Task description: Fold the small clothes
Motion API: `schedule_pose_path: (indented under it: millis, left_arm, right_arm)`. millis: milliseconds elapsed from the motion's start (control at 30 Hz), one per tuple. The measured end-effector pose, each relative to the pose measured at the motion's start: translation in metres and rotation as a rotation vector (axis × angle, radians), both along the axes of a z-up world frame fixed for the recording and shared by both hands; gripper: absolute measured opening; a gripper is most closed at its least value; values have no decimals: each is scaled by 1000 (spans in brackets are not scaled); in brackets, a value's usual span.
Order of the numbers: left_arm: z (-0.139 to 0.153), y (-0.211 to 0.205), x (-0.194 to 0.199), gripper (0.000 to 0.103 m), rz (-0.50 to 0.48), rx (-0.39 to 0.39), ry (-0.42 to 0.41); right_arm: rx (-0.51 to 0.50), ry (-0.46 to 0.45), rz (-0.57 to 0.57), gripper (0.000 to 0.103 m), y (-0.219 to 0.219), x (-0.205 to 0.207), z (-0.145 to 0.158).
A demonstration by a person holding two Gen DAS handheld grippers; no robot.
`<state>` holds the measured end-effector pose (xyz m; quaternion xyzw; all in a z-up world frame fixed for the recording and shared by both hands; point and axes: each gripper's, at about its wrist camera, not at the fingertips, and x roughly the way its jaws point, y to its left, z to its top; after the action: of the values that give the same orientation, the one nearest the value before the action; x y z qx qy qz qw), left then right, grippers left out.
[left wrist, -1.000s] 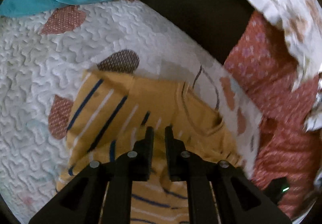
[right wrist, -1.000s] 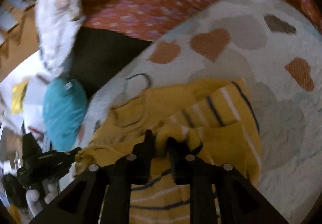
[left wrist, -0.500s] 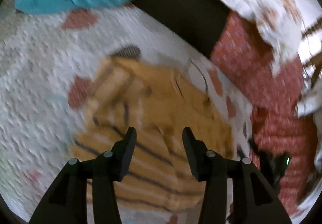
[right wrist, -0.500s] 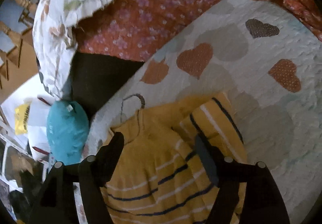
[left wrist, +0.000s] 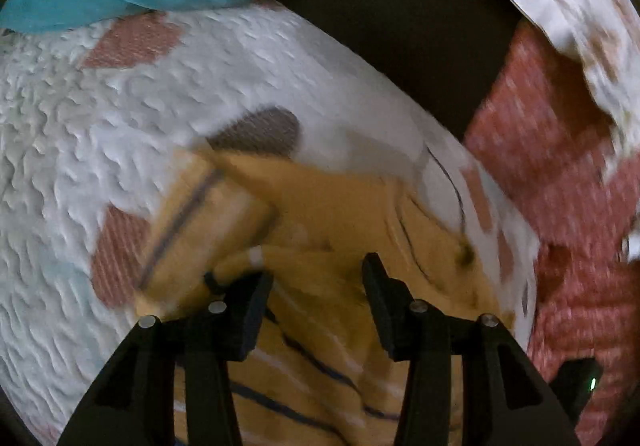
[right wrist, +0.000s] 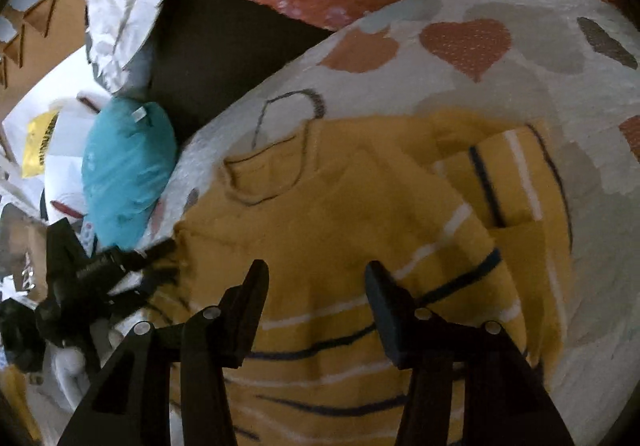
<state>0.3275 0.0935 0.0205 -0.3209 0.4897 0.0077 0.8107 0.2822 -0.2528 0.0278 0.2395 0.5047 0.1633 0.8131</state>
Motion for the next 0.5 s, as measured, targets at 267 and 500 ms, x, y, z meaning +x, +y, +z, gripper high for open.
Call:
schedule_pose_path:
  millis: [267,500]
  left_arm:
    - [-15,42,-8,45,87,-207,-6]
    - [7,94,-40,54,204,-205,-26]
  right_arm:
    - [-138,-73,-146,58,-24,2,0]
    - [-170,-100,-191,67,-35,-4,11]
